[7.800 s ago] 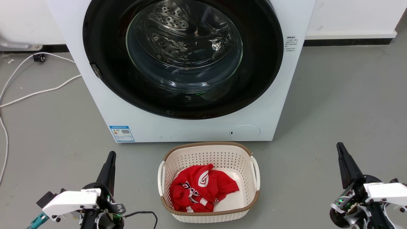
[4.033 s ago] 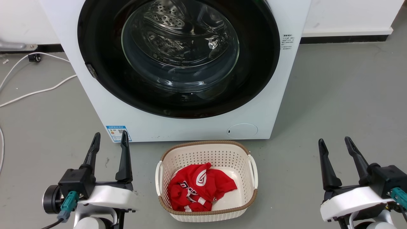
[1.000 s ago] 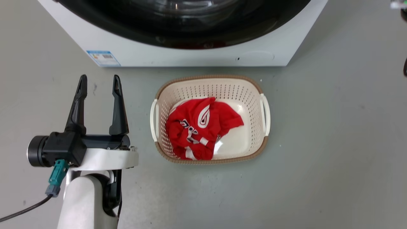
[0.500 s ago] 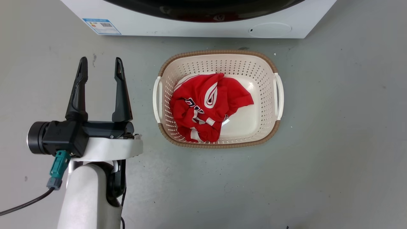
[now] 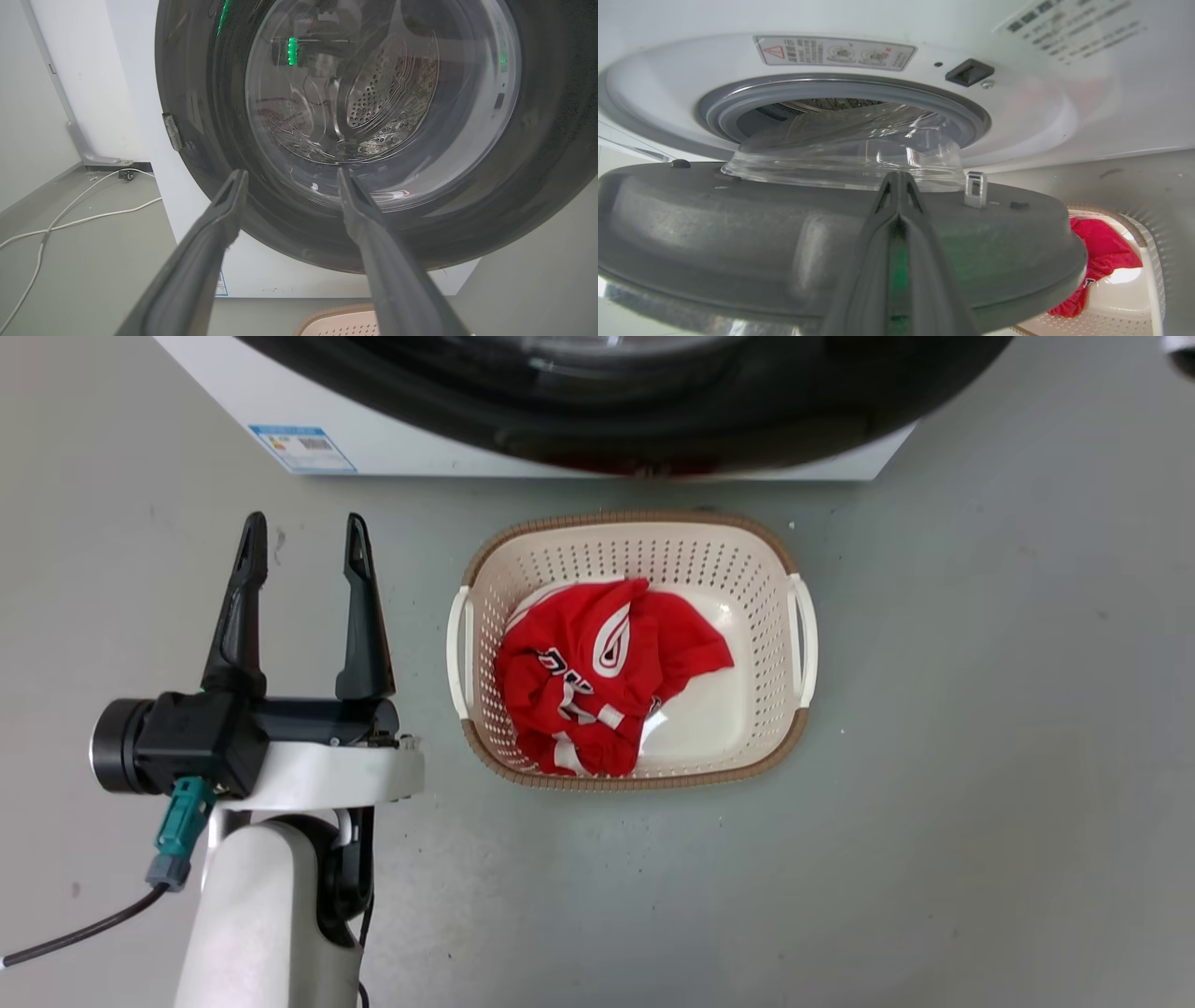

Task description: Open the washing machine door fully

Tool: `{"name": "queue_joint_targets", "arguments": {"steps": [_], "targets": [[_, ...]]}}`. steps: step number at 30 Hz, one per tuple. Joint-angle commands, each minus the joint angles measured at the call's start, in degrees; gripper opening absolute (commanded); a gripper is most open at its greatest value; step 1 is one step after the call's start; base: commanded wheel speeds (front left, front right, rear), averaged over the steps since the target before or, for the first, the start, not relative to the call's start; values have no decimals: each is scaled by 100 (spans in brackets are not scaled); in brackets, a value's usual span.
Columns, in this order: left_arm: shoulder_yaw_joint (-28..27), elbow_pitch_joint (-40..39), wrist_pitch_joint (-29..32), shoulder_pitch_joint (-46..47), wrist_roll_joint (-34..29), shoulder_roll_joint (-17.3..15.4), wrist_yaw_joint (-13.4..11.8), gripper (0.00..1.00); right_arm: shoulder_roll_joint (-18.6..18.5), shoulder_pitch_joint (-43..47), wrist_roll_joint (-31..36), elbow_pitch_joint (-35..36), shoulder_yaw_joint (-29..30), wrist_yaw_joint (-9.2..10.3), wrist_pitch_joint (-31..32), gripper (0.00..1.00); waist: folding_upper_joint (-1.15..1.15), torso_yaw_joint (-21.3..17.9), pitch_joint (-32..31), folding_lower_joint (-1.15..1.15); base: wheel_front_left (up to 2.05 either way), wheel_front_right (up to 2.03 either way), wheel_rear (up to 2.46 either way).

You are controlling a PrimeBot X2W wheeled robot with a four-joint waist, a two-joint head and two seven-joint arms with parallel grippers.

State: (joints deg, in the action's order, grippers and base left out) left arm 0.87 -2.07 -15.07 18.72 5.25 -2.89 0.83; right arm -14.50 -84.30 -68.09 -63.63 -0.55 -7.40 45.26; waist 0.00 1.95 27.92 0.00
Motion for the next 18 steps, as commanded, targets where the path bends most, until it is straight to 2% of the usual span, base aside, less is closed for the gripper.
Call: {"name": "queue_joint_targets", "arguments": {"steps": [1,18], "targets": [[0,16,-15,-102,-3,2,-6,100,134,165,-94,108,1,-16,165,0,0,-33,-119,0,0,0,0],[42,324,-15,-642,9,1,102,100,624,1934,-532,1189,-224,-15,1551,0,0,-111,-1220,0,0,0,0]]}}
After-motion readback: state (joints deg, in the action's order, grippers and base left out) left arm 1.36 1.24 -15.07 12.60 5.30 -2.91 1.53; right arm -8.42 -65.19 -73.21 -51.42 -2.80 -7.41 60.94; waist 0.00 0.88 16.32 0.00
